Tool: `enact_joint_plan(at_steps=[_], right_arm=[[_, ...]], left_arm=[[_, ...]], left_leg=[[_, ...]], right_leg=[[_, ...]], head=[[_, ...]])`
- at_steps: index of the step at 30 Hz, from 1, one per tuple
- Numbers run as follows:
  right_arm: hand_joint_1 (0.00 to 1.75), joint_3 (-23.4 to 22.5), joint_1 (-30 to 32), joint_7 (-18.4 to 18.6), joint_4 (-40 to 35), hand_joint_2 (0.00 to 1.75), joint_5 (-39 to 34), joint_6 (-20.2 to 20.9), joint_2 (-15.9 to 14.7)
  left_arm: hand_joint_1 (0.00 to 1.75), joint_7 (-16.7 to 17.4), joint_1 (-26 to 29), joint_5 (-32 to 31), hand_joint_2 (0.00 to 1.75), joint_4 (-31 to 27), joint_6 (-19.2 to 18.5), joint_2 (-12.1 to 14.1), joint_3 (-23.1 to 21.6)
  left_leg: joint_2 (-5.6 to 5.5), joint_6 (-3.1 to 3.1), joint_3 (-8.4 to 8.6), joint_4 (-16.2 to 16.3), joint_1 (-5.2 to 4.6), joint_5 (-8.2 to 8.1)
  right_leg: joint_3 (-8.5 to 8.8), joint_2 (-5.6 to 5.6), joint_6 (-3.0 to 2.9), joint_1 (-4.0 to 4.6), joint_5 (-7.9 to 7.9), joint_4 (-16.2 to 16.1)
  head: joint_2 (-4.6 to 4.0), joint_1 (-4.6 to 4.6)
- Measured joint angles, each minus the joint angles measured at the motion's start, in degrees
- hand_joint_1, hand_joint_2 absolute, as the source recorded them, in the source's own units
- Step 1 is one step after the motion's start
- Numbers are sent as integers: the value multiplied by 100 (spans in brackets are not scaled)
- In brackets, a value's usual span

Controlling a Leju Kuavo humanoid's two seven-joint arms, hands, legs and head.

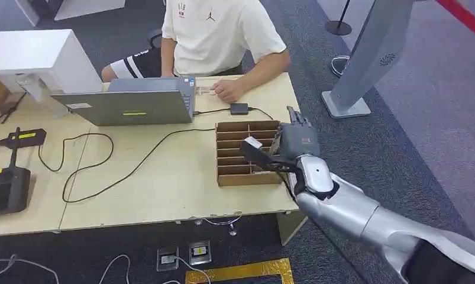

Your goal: Pass the card to the sensor for recognition and then transmit it.

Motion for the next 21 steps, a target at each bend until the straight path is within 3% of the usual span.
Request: enact_joint_plan(at_steps=[6,11,21], right_arm=[[175,-296,-355,133,-483,175,11,33,-244],[175,-374,-573,162,-800,175,55,321,-415],[175,-293,-927,172,-885,175,136,688,-406]], left_arm=[[0,0,-10,0,0,0,0,0,-6],[0,42,-49,0,0,0,0,0,-133],[0,168,-141,0,0,0,0,15,-328]], left_leg=[[0,0,0,0,0,0],[1,0,0,0,0,0],[0,0,-2,0,0,0]], right_leg=[[-1,0,0,0,0,0],[0,0,0,0,0,0],[1,0,0,0,0,1]], head=[[0,0],[0,2],[0,0]])
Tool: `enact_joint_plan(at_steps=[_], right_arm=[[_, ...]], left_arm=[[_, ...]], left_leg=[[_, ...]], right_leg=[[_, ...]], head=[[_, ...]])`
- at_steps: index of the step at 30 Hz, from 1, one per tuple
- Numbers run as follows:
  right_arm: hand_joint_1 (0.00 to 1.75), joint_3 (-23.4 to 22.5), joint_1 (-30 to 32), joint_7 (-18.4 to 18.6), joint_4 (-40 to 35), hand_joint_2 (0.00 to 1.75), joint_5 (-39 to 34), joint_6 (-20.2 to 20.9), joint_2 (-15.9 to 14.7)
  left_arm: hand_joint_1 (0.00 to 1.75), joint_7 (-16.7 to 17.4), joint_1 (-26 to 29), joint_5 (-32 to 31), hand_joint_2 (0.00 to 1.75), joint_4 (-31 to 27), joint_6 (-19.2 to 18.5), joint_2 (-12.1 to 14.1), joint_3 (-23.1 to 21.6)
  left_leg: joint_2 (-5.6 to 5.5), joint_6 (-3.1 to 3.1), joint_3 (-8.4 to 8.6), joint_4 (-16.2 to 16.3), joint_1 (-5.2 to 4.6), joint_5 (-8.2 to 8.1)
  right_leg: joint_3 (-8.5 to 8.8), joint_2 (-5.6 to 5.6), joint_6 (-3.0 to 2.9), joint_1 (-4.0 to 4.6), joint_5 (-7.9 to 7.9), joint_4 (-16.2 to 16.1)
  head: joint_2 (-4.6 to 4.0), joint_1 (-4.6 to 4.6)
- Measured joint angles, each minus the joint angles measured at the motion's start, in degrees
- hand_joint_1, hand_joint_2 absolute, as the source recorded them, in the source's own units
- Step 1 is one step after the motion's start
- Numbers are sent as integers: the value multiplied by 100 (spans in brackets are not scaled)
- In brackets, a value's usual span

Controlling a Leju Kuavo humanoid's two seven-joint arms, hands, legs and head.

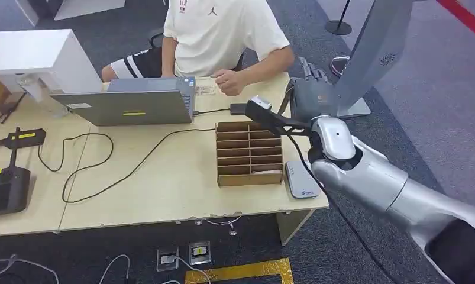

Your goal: Pass the card to the sensor for recognition and then transmit it.

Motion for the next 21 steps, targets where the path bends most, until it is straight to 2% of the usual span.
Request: enact_joint_plan(at_steps=[8,17,21], right_arm=[[175,232,-328,2,293,175,98,11,229],[175,374,-516,0,877,175,85,-212,586],[175,400,-540,0,982,175,79,-234,632]], left_arm=[[0,52,-82,0,0,0,0,9,-166],[0,61,-86,0,0,0,0,9,-227],[0,66,-84,0,0,0,0,9,-234]], left_leg=[[-1,-1,-1,0,0,1],[-2,-1,-1,0,1,1],[-2,-1,-1,0,1,1]], right_leg=[[1,-2,0,0,0,0],[0,-2,0,0,0,0],[0,-2,0,0,0,0]], head=[[0,2],[0,0],[0,0]])
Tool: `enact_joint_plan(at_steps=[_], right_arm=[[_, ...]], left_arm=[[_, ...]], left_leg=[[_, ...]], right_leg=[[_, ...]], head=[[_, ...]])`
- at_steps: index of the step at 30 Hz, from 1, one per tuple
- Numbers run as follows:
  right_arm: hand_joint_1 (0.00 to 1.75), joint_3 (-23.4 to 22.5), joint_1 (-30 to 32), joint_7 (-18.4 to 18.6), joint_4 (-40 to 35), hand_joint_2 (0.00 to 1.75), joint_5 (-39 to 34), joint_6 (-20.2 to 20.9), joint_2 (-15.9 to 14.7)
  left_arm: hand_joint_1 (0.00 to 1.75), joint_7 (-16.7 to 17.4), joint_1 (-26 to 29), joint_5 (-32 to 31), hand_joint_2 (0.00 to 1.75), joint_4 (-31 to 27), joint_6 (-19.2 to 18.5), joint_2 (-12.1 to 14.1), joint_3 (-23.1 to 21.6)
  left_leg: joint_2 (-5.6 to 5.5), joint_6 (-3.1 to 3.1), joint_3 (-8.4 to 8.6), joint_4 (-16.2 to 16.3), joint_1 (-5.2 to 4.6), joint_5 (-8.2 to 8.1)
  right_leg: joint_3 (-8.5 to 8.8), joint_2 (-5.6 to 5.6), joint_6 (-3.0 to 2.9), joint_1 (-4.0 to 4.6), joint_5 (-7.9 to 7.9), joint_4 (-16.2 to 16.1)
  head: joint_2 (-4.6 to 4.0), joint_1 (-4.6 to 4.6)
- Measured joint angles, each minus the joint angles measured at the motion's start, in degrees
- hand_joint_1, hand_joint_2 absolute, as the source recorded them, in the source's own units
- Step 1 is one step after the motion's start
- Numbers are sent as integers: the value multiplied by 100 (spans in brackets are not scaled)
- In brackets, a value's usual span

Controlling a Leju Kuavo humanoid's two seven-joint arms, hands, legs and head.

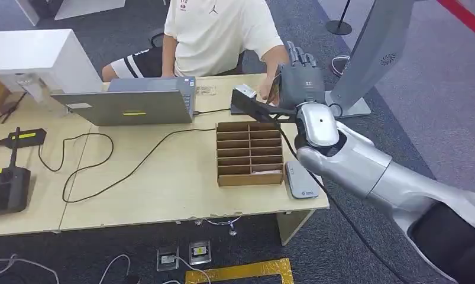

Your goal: Pass the card to the sensor for recognition and then transmit it.

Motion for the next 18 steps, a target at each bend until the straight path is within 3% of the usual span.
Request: enact_joint_plan(at_steps=[7,8,18], right_arm=[[175,41,-8,0,162,175,-26,-52,52],[0,109,-9,-2,314,175,-24,-55,98],[0,175,32,-17,581,175,79,-472,159]], left_arm=[[0,7,0,0,0,0,0,0,2],[0,13,-1,0,0,0,0,0,2],[0,15,2,0,0,0,0,0,2]], left_leg=[[0,0,0,0,0,0],[0,0,1,0,0,0],[1,0,1,0,0,0]], right_leg=[[0,0,0,0,0,0],[0,1,0,0,0,0],[-1,2,0,0,0,0]], head=[[0,0],[0,2],[0,2]])
